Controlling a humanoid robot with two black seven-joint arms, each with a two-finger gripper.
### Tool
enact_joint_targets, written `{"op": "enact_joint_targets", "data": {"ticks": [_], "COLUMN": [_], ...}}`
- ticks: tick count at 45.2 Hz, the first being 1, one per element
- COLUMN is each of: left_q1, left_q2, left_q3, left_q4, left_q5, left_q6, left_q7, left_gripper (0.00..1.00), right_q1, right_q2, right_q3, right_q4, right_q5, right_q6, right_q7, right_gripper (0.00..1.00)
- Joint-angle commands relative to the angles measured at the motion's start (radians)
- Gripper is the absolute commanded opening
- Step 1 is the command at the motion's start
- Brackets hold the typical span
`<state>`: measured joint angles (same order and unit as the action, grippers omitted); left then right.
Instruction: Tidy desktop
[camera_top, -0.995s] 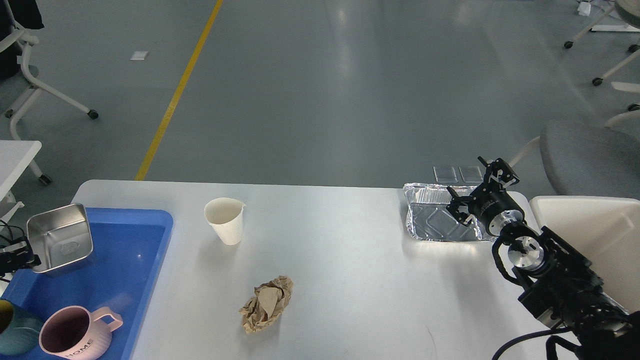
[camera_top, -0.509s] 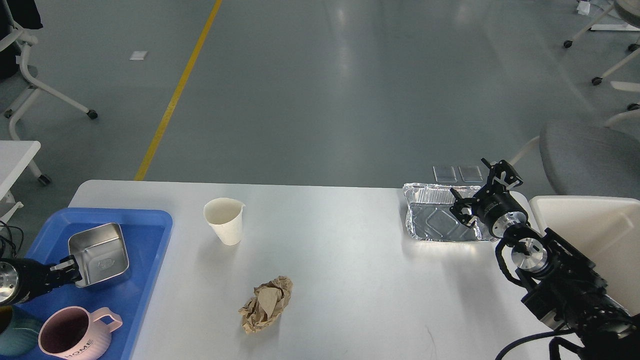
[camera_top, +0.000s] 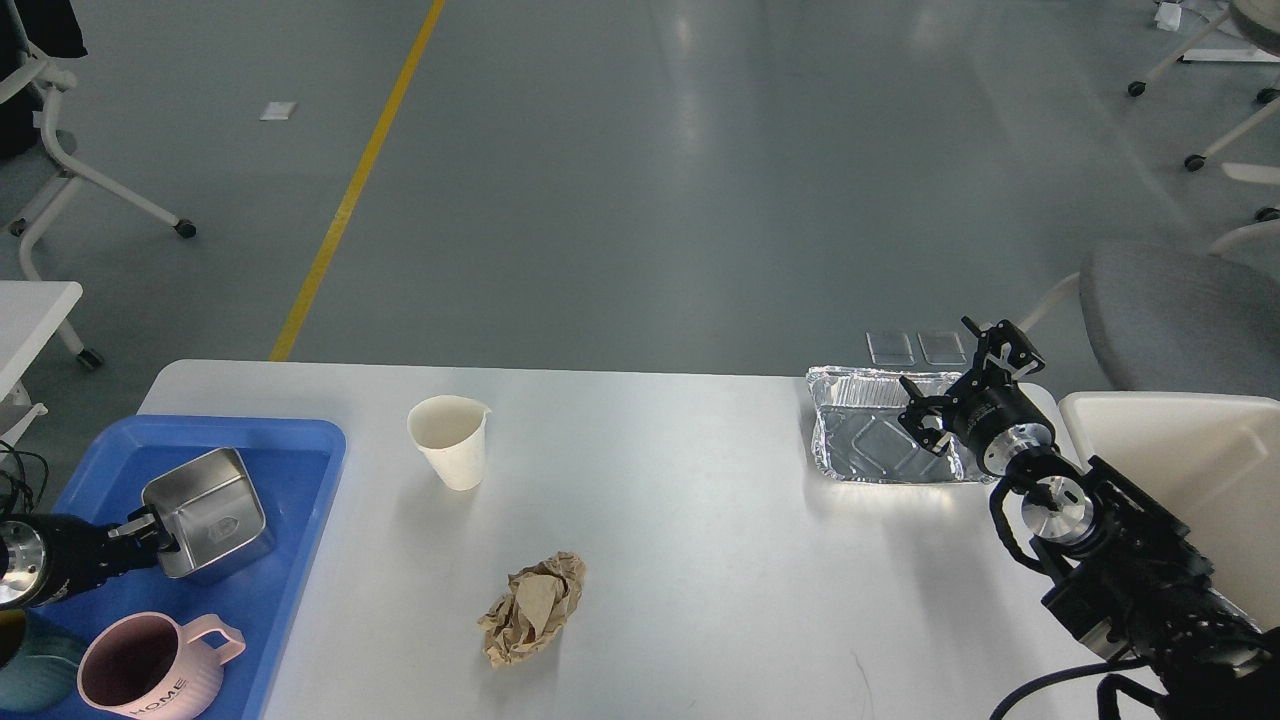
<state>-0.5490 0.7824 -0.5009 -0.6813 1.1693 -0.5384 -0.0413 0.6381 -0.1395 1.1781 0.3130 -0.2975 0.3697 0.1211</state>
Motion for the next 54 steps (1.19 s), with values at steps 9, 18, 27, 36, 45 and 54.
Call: {"op": "enact_joint_targets", "data": {"ticks": [9, 18, 27, 36, 45, 54], "left_q1": [-0.014, -0.011, -0.009, -0.098, -0.239, -0.246], "left_q2": [0.066, 0.265, 0.322, 0.305, 0.241, 0.149], "left_q3": [-0.021, -0.145, -0.419, -0.596, -0.588, -0.588], "left_q4": [-0.090, -0.401, -0.593, -0.652, -0.572, -0.466], "left_q5": [-0.069, -0.157, -0.177, -0.186, -0.348, -0.448], "left_q6": [-0.025, -0.126, -0.204, -0.241, -0.127, 0.190], "left_q7": [-0.003, -0.022, -0.020, -0.005, -0.005, -0.005], "left_gripper": [0.40, 0.43, 0.85, 0.94, 0.94, 0.94], "right_q1": [0.000, 0.000, 0.000, 0.002, 0.005, 0.020], "right_q2": [0.003, 0.003, 0.003, 0.004, 0.003, 0.001], "right_q3": [0.000, 0.000, 0.000, 0.000, 0.000, 0.002], "right_q4": [0.001, 0.000, 0.000, 0.001, 0.001, 0.001], "right_q5": [0.000, 0.000, 0.000, 0.000, 0.000, 0.000], "right_q6": [0.000, 0.000, 0.000, 0.000, -0.001, -0.005], "right_q7": [0.000, 0.000, 0.000, -0.001, -0.001, -0.005], "right_gripper": [1.00, 1.00, 1.00, 1.00, 1.00, 1.00]}}
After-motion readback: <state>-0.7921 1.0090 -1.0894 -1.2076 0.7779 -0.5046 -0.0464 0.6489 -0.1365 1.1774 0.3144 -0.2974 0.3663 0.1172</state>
